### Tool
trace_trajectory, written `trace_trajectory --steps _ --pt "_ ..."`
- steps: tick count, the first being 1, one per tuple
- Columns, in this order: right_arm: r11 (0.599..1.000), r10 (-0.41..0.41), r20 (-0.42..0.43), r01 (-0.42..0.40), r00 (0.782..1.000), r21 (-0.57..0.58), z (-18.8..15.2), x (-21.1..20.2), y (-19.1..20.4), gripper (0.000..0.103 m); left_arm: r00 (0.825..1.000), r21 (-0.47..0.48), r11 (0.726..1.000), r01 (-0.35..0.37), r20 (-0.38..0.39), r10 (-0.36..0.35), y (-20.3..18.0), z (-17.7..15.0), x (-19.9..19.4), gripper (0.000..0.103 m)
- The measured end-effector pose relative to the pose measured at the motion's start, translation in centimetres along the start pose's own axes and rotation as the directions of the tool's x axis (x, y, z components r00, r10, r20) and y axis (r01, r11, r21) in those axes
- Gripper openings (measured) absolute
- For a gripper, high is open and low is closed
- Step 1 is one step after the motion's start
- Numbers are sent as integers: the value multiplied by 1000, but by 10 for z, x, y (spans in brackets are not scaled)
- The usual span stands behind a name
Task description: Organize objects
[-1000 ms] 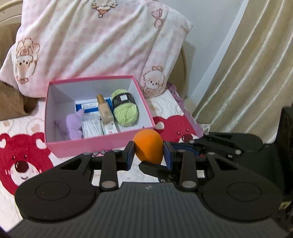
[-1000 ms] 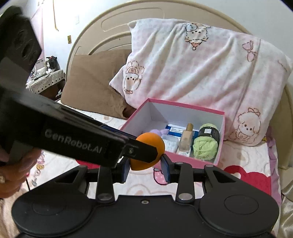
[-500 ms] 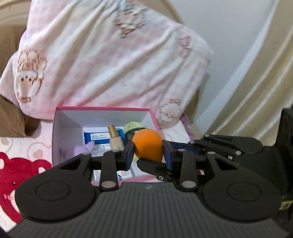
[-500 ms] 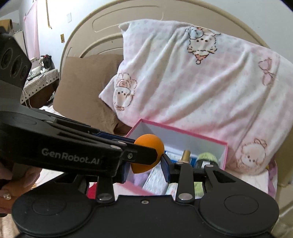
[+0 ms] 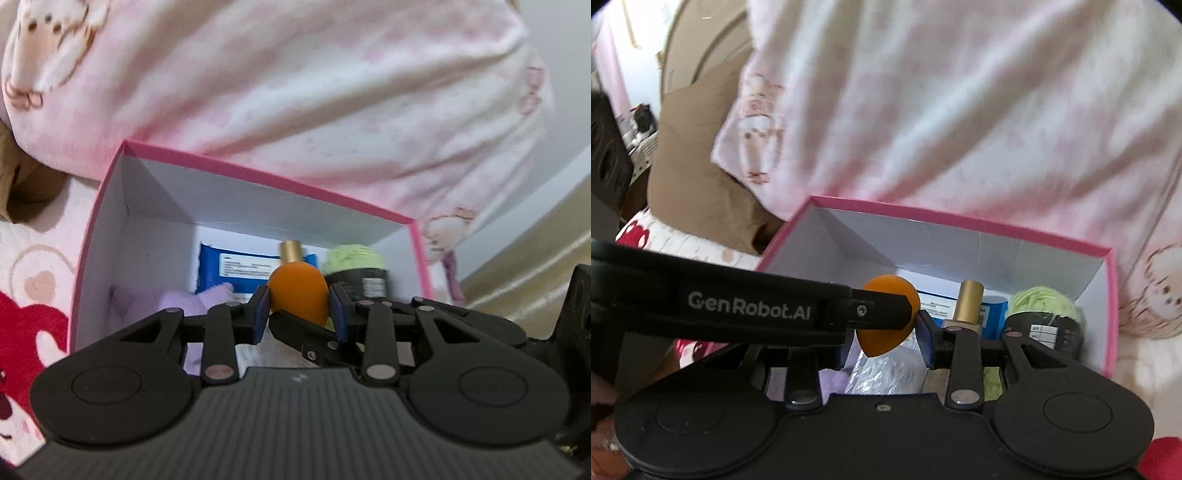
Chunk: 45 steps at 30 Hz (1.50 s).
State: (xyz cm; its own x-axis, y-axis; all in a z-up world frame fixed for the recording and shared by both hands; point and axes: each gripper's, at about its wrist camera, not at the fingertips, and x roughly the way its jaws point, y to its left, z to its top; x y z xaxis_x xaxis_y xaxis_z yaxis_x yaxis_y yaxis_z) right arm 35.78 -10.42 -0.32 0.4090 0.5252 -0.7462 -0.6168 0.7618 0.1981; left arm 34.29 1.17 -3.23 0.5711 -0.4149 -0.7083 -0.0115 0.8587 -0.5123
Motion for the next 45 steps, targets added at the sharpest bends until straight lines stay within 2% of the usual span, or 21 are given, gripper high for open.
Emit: trace_trajectory --steps 5,10,14,21,22,24,27,31,41,45 --pt "999 -8 -45 10 999 47 1 29 -11 41 1000 -35 999 -15 -23 14 11 3 27 32" --pt "998 -27 -50 29 998 52 -2 36 -13 41 999 -47 999 -1 -38 -1 19 4 38 32" --pt "998 -41 -47 43 998 41 -1 41 -12 43 999 -112 994 5 -50 -11 30 7 43 35" --pt "997 -70 -42 71 997 23 -8 31 -8 44 998 -35 998 -50 -33 49 20 4 25 38" --pt "997 -74 -29 75 997 36 -11 26 -9 44 998 -27 998 -58 -32 57 18 3 20 40" --pt "997 -56 -8 57 998 55 -16 13 -12 45 996 -7 996 -83 -31 83 14 1 8 50" --pt "998 -63 25 62 998 27 -22 -10 -7 47 990 33 990 -139 -3 139 6 -4 -16 62" --pt "998 -67 55 68 996 -10 -26 -41 0 52 985 36 985 -171 -20 172 0 -10 -46 67" --pt "993 -82 132 91 988 -71 -31 -128 27 58 970 88 967 -240 -6 242 -29 -33 -115 78" --pt "989 -108 116 119 987 -90 -35 -157 41 61 961 99 956 -278 9 278 -38 -43 -141 84"
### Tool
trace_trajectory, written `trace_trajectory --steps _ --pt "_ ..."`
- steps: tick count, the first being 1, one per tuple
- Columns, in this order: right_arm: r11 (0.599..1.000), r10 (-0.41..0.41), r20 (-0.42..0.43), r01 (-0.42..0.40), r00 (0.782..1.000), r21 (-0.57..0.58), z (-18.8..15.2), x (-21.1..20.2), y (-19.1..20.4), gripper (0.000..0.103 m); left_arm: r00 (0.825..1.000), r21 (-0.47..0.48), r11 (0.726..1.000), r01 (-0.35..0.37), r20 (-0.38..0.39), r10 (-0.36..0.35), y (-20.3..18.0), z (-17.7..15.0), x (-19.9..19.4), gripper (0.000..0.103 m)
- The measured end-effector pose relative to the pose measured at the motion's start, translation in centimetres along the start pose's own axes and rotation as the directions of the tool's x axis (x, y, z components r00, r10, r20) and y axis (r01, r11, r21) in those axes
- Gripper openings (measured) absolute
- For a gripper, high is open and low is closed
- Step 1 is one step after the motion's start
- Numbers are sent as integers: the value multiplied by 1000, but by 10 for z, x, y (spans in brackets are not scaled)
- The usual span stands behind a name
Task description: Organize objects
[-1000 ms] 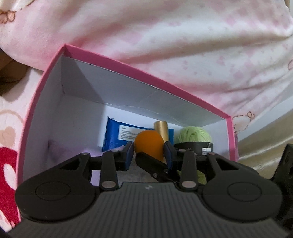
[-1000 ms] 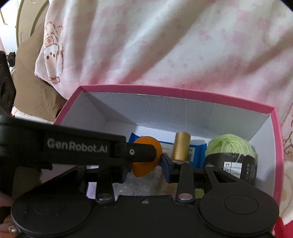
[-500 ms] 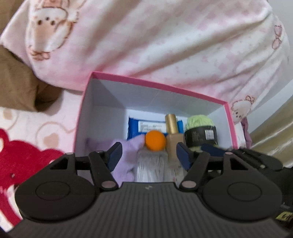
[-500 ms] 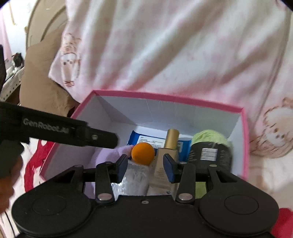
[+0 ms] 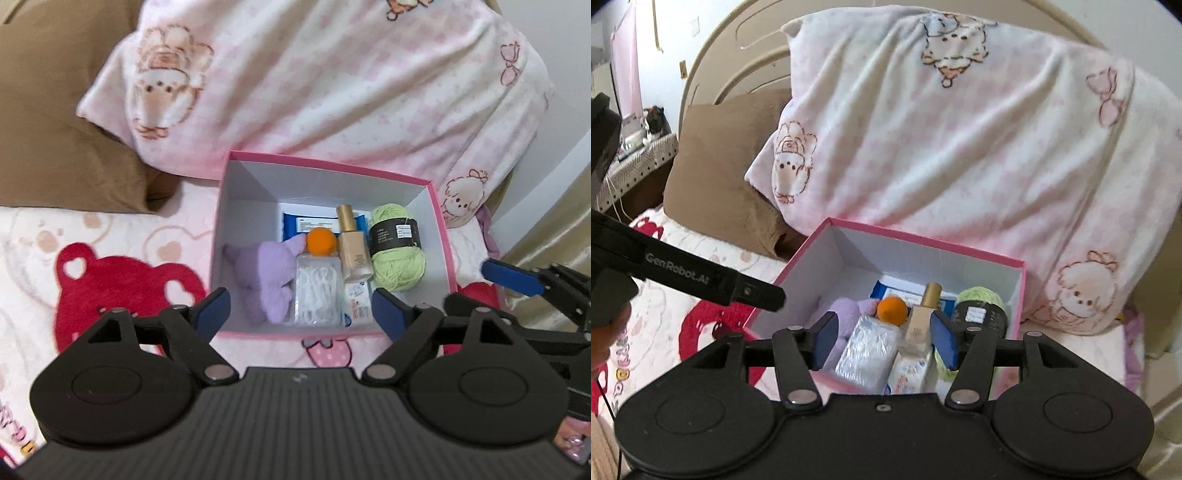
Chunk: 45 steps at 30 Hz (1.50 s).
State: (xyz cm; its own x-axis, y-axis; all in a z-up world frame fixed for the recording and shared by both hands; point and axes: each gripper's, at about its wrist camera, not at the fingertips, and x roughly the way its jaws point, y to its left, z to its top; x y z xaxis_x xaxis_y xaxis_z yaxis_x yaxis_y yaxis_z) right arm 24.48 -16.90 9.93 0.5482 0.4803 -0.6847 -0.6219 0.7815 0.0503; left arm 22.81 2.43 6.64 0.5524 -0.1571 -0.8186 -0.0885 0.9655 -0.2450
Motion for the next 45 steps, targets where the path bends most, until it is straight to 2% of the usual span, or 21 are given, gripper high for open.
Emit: trace_trajectory --steps 9,14,22,28,39,42,45 --pt "999 -12 -18 13 1000 41 -15 -40 9 65 999 81 995 -54 2 54 -9 -27 -54 89" --pt "999 14 -9 -14 1000 44 -28 -60 18 66 998 106 992 -65 2 65 -14 -46 -71 90" --pt "999 -37 15 36 999 18 -61 -83 39 71 995 169 981 -99 39 94 -23 -82 -87 93" --pt "997 -67 7 66 998 46 -80 -84 40 75 998 141 988 -62 17 60 -19 -100 -83 94" --pt "985 -132 -51 137 990 108 -100 -69 35 85 995 125 988 -96 4 96 -15 -118 -58 96" --pt "980 -152 -58 158 987 117 -103 -67 36 92 997 114 990 -80 -3 81 -13 -122 -52 97" --pt "969 -192 -93 204 977 140 -105 -63 36 92 997 103 992 -78 -15 80 -11 -127 -46 97"
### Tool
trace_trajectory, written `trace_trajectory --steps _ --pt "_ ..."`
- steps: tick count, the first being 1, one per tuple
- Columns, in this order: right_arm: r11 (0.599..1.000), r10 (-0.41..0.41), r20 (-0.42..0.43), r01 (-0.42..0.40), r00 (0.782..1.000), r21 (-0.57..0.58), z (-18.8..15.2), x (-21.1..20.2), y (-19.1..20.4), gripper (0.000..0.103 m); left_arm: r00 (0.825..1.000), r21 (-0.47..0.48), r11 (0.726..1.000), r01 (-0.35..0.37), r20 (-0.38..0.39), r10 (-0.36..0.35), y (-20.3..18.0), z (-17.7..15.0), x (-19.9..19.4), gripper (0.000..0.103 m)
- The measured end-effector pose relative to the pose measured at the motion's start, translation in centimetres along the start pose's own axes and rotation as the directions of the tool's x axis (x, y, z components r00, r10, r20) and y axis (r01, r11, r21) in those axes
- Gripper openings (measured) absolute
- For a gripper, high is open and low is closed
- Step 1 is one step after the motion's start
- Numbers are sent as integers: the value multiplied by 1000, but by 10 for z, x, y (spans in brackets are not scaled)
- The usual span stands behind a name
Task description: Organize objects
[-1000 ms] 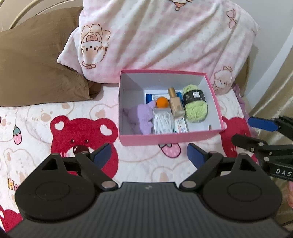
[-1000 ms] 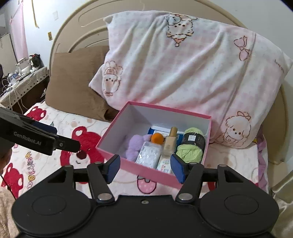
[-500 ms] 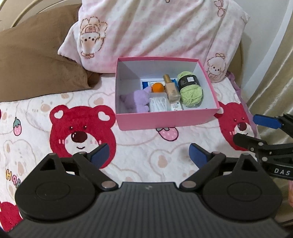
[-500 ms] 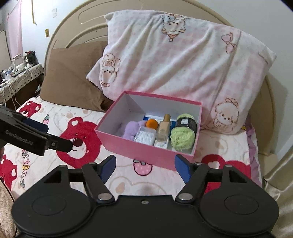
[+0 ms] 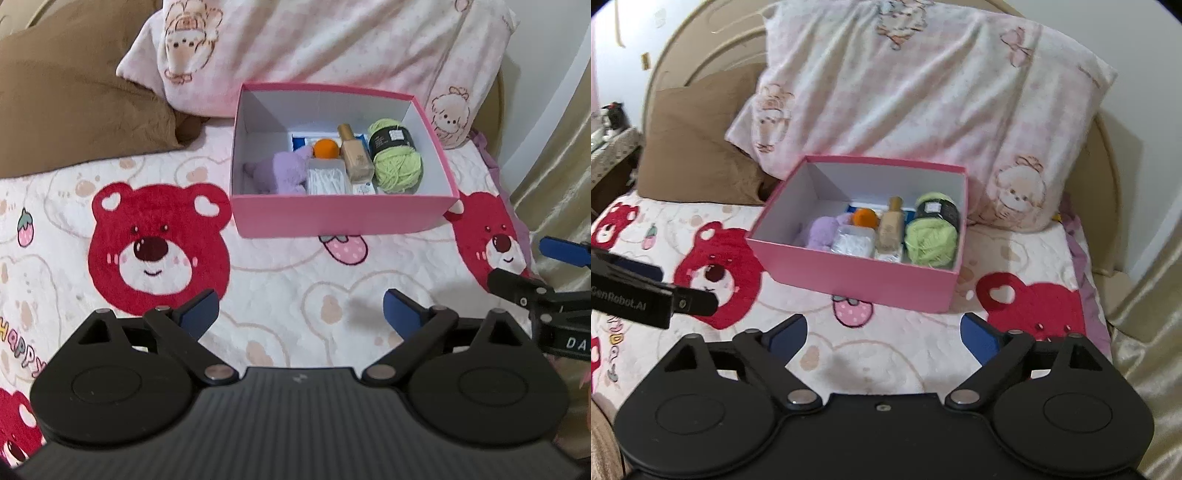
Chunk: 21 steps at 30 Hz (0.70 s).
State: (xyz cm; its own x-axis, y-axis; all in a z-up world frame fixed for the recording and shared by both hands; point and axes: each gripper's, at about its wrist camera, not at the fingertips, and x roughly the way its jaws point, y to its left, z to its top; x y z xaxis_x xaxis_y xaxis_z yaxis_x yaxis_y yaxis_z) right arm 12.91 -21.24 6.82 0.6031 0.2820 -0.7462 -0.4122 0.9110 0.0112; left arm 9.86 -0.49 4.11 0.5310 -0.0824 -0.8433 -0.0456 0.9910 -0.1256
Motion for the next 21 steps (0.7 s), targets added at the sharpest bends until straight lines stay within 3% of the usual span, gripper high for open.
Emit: trace_trajectory --steps 3,12,21 --pt "999 -36 -24 37 999 25 -2 2 1 92 999 12 999 -31 19 31 -2 -6 0 101" --pt "993 -23 -40 27 999 111 -10 -5 0 92 998 19 998 -53 16 53 -2 -13 3 103" --pt "993 -17 -68 25 998 112 -13 -3 6 92 993 19 996 -91 -75 92 -1 -16 16 103"
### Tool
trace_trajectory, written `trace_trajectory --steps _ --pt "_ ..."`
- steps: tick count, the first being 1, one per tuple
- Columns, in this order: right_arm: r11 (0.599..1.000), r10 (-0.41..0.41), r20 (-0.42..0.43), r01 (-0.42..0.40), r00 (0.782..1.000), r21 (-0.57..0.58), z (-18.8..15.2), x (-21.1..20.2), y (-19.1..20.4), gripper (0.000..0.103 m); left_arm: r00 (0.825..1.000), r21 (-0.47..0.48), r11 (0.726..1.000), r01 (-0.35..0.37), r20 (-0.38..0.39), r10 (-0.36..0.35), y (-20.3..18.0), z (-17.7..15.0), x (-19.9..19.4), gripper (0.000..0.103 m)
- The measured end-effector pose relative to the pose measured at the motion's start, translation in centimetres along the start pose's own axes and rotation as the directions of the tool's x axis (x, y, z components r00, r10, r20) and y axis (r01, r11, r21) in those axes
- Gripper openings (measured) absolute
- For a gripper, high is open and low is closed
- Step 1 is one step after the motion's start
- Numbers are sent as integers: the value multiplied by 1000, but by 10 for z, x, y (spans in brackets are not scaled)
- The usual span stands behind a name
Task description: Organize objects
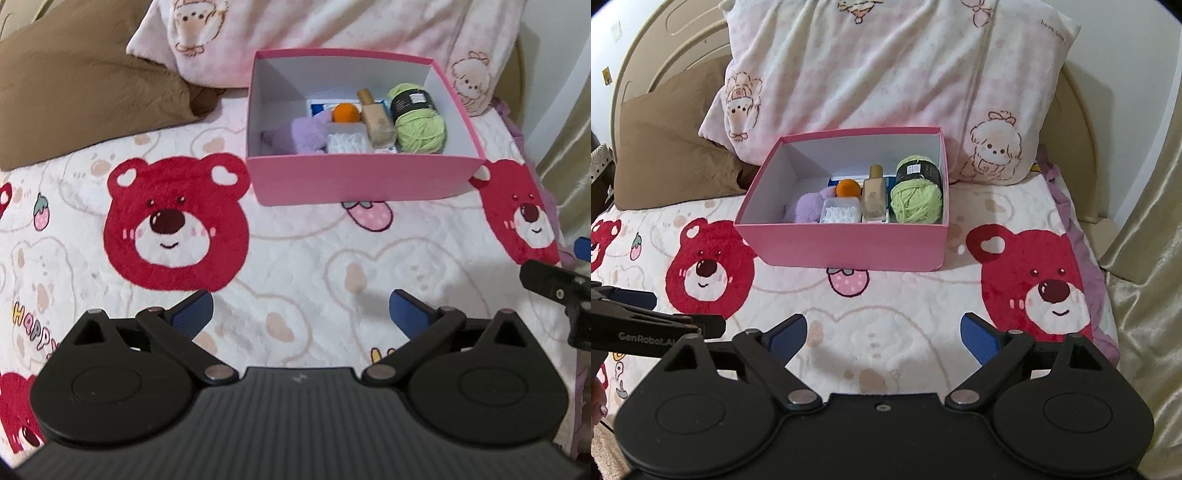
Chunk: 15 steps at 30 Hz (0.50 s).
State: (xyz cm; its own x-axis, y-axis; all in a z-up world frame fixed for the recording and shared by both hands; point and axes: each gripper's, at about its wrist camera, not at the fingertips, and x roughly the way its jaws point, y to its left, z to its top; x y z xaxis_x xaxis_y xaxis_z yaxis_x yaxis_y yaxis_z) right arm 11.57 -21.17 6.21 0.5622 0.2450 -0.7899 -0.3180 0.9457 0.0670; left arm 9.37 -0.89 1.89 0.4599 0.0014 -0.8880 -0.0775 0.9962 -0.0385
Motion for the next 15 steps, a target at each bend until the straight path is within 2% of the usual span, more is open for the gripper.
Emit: trace_trajectory --steps 6,12,15 --pt "1000 -6 -4 6 1000 8 0 0 0 92 998 -28 998 -58 -26 57 2 -2 -1 103" --pt "1000 -17 -9 17 1000 -4 -1 -1 3 92 996 -20 996 -83 9 83 3 -3 -12 103" --pt "1000 -13 -14 13 1000 -6 -2 -2 5 92 997 -19 997 -72 10 72 4 -3 -14 103"
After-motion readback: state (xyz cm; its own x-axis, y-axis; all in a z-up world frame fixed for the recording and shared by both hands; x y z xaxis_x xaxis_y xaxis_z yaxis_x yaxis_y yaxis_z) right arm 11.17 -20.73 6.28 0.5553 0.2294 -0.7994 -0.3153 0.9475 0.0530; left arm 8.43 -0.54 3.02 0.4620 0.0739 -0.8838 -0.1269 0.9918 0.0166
